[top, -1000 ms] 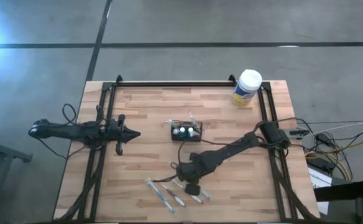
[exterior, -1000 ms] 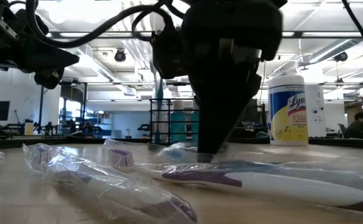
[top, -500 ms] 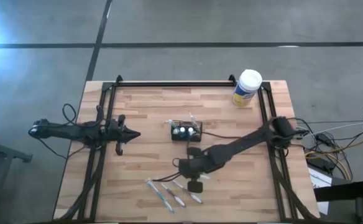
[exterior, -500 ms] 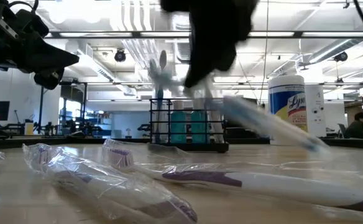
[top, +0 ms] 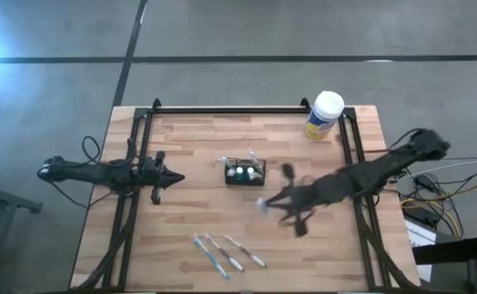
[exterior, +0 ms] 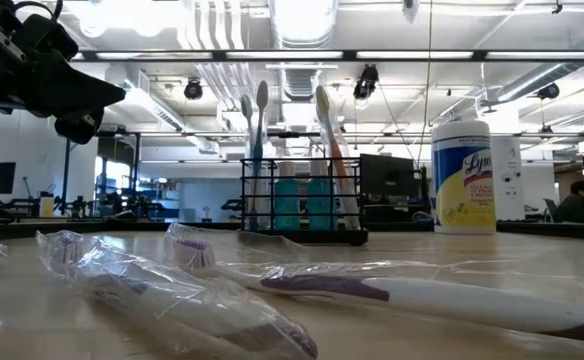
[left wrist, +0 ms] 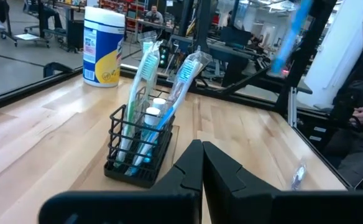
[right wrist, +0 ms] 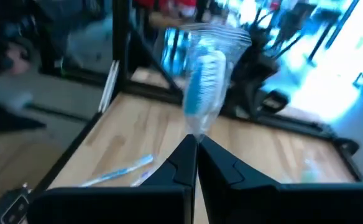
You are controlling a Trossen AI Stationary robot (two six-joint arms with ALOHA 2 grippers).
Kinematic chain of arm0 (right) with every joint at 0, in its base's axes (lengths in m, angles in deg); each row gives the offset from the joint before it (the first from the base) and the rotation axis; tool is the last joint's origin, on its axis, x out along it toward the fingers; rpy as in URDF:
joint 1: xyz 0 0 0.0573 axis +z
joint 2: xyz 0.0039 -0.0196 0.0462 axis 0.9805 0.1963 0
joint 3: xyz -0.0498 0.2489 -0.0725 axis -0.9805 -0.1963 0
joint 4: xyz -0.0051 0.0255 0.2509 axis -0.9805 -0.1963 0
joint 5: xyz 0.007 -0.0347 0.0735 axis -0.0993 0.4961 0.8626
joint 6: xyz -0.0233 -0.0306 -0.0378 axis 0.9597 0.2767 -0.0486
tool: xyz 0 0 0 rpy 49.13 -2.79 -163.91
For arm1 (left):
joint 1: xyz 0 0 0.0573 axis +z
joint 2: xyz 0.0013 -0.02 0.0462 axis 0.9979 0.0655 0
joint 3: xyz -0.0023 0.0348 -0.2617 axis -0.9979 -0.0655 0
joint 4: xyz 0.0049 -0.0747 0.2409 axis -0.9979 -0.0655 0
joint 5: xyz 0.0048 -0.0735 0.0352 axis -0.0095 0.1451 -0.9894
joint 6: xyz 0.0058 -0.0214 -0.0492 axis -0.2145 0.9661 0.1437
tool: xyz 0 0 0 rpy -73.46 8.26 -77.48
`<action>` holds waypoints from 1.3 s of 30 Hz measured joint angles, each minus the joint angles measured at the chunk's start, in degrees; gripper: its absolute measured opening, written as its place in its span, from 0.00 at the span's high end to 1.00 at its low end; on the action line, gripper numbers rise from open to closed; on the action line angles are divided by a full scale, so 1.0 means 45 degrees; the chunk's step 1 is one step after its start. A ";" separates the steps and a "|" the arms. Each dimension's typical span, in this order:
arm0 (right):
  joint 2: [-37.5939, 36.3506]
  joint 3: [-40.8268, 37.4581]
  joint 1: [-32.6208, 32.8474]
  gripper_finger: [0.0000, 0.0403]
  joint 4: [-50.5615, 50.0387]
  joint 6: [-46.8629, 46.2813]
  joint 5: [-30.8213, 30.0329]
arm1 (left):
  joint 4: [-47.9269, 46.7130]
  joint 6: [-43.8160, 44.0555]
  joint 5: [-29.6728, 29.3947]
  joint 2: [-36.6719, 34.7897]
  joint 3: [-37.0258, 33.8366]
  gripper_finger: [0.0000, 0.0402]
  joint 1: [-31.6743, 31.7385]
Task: Pick & Place toothbrushing station
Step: Put the right blue toothbrush into the wire organizer
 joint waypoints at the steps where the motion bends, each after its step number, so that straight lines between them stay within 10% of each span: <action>1: -0.0726 -0.0728 0.0000 0.98 0.0492 0.0098 -0.0028 | 0.0000 0.0002 0.0001 -0.0004 0.0000 0.99 0.0000; 18: -0.9965 -1.0615 -0.0087 0.98 0.5816 0.0073 -0.1756 | 0.0015 -0.0095 -0.0118 -0.0003 0.0008 0.99 0.0010; 39: -1.6217 -1.4201 -0.0087 0.98 0.5787 0.0761 -0.2009 | 0.0257 -0.0455 -0.0155 -0.0005 -0.0015 0.99 0.0010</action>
